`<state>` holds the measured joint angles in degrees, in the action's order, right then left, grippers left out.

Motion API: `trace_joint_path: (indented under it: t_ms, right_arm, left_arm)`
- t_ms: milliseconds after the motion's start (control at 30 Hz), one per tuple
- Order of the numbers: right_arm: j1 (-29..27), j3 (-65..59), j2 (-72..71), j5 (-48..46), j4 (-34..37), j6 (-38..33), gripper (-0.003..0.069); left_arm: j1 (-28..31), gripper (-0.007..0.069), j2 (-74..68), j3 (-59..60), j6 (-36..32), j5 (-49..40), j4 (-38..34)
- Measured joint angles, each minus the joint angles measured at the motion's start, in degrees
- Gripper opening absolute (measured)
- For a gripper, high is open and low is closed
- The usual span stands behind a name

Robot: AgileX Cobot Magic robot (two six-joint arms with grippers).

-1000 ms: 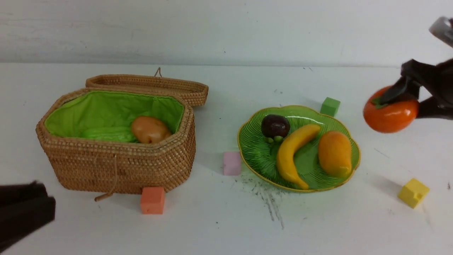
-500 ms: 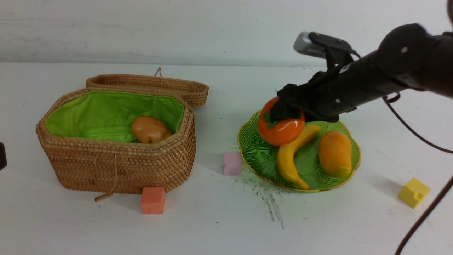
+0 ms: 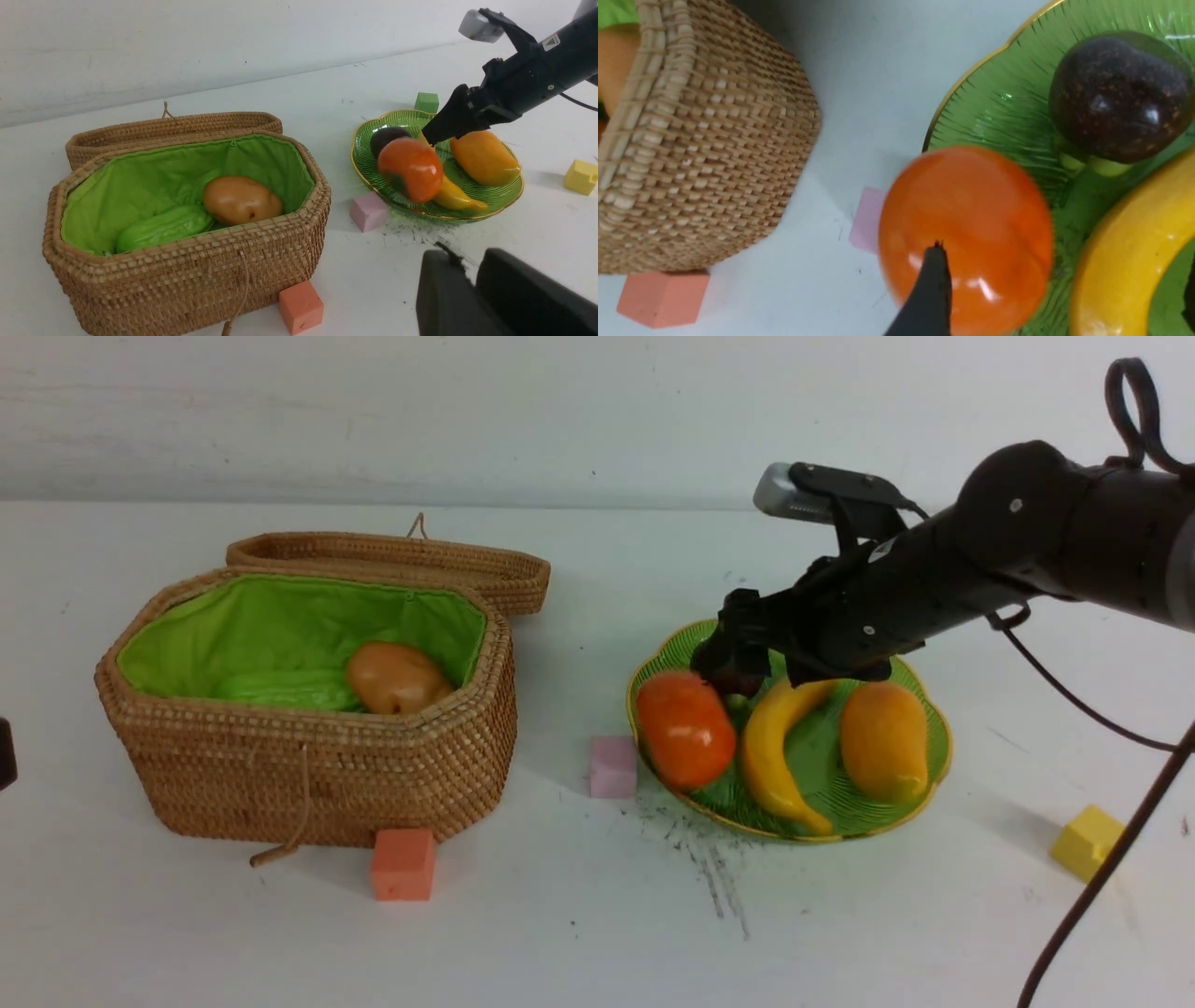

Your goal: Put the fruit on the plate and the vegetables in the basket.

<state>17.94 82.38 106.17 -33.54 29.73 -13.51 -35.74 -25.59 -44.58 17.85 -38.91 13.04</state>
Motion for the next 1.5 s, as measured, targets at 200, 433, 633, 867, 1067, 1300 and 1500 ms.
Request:
trace_joint_path:
  t_ms: [200,433,633,867,1067,1300,1500]
  right_arm:
    - [0.0,0.0,-7.8,-4.3,-3.7,0.0,0.0564]
    - [0.0,0.0,-23.4,-13.5,-10.1,1.2,0.0295]
    - [0.0,-0.1,-33.6,-23.3,-16.3,6.1,0.0097]
    - [0.0,-4.8,-45.8,-33.8,-27.2,16.7,-0.0008]
    - [0.0,-15.6,-56.7,-37.9,-28.3,21.5,-0.0006]
    - [0.0,-35.6,-77.4,-37.2,-28.2,29.7,0.0000]
    - [0.0,-45.1,-87.0,-30.3,-28.2,31.7,0.0004]
  left_arm:
    - [0.0,0.0104,0.0,0.0,0.0,0.0,0.0]
    - [0.0,0.0104,0.0,0.0,0.0,0.0,-1.0]
    - [0.0,0.0104,0.0,0.0,0.0,0.0,-2.3]
    - [0.0,0.0104,0.4,0.0,-1.5,-0.3,-7.1]
    - [0.0,0.0043,5.8,1.8,-6.9,0.3,-15.0]
    - [0.0,-0.0013,19.0,15.8,-13.1,6.4,-22.7]
    - [0.0,-0.0013,20.9,25.8,-13.1,12.2,-22.8]
